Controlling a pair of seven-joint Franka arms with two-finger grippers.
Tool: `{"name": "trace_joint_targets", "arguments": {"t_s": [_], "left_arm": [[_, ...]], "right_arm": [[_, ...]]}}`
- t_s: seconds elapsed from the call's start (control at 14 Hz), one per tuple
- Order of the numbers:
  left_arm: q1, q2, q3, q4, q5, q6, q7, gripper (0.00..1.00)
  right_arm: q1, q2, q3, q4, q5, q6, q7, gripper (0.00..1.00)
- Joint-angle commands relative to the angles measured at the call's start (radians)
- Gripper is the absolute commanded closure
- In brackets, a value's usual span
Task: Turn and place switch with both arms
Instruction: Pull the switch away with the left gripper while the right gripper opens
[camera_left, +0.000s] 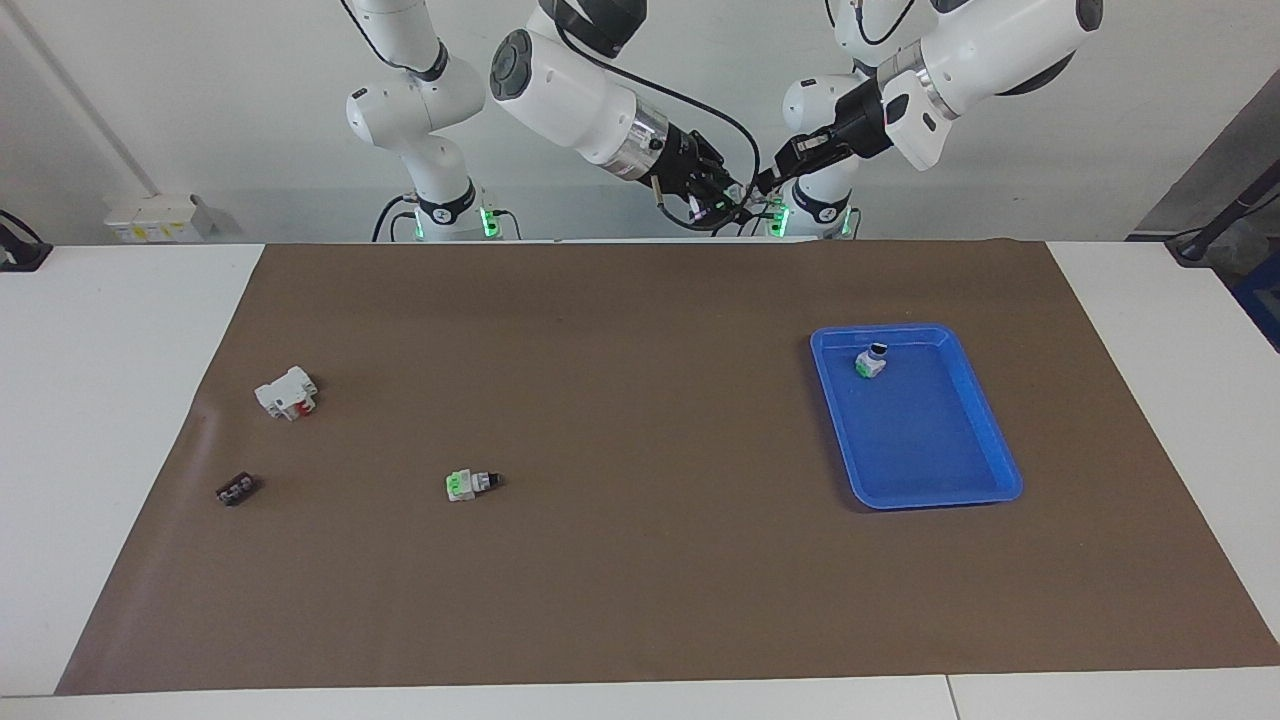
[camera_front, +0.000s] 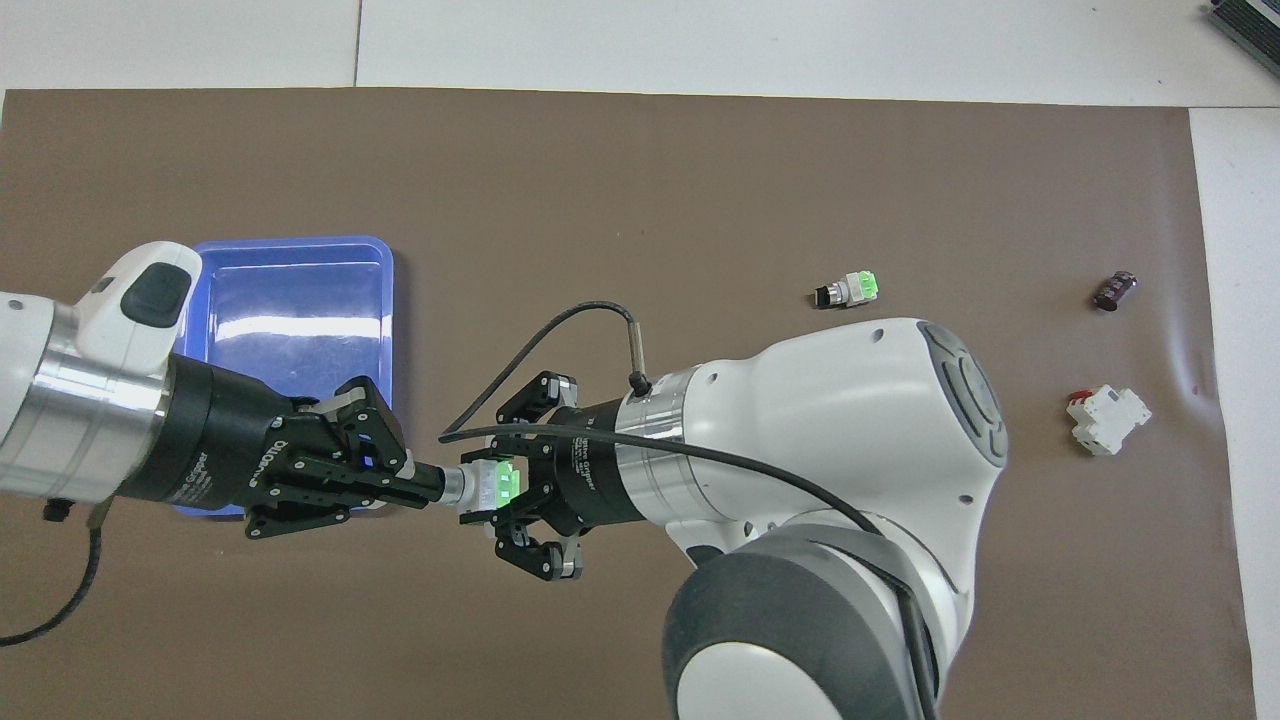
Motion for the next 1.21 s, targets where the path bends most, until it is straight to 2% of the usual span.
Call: {"name": "trace_joint_targets", "arguments": {"t_s": [0.0,0.14,0.5,0.86,1.14], "left_arm": [[-0.002,-0.083,-0.004,-0.073,-0.016,-0.140,0.011,1.00],[-0.002,-0.083,-0.004,-0.073,-0.014,-0.141,0.011,1.00],[-0.002,-0.083,-0.002,-0.073,-0.010,-0.134,0.012,1.00],[-0.004,-0.103,-0.007,-0.118,0.042,-0.025,0.077,1.00],[-0.006,-0.141,-0.024,-0.209,0.131,0.130,0.178,1.00]], "right_arm": [[-0.030,0.013,-0.014,0.023,-0.035,0.057,-0.016,0.00],[-0.027,-0.005,-0.013,0.023,-0.101,0.011,-0.088,0.00],[-0.063,-0.039,-0.016,0.023,-0.107,-0.040,-0.232,0.00],[-0.149,-0.067,-0.016,0.031,-0.156,-0.098,-0.462,0.00],[-0.157,-0.067,-0.020,0.045,-0.360,-0.092,-0.673,0.00]]}}
